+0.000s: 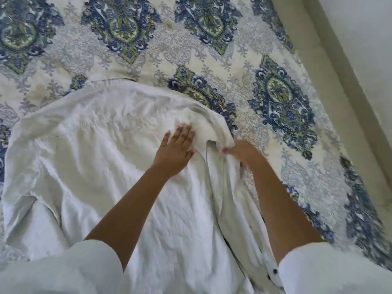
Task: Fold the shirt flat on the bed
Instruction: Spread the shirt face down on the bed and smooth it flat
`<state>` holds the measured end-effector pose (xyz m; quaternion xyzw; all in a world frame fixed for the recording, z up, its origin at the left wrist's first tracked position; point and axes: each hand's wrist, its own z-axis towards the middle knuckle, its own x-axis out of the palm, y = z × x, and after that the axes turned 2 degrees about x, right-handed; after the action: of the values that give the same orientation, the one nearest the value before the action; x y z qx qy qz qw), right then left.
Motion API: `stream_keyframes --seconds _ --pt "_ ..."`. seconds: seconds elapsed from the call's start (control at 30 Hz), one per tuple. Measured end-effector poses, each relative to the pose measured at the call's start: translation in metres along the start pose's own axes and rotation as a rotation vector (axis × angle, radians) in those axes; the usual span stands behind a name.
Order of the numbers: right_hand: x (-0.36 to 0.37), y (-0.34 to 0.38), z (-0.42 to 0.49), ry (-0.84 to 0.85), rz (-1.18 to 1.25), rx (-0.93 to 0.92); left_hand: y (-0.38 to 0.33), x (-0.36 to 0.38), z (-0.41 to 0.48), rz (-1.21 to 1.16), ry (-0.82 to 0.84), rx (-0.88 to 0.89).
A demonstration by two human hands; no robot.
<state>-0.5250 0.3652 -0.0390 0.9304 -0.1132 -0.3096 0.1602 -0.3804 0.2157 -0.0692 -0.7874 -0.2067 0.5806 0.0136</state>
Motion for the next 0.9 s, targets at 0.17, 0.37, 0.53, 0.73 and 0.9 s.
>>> stream_keyframes --seconds 0.17,0.37,0.53,0.73,0.9 --pt "-0.014 -0.023 0.009 -0.191 -0.008 0.025 0.006 -0.011 0.021 -0.045 0.047 -0.102" --pt "-0.087 0.03 0.042 -0.684 0.081 -0.193 0.035 -0.053 0.073 -0.19 -0.103 -0.183" --pt "-0.1 0.055 0.072 -0.468 0.005 -0.185 0.061 -0.061 0.099 -0.049 0.077 -0.16" --pt "-0.046 0.033 0.055 -0.7 -0.188 -0.161 0.054 -0.048 0.077 -0.051 -0.023 -0.165" --pt "0.038 0.036 0.005 -0.721 -0.292 -0.698 0.024 -0.024 0.028 -0.04 -0.102 -0.102"
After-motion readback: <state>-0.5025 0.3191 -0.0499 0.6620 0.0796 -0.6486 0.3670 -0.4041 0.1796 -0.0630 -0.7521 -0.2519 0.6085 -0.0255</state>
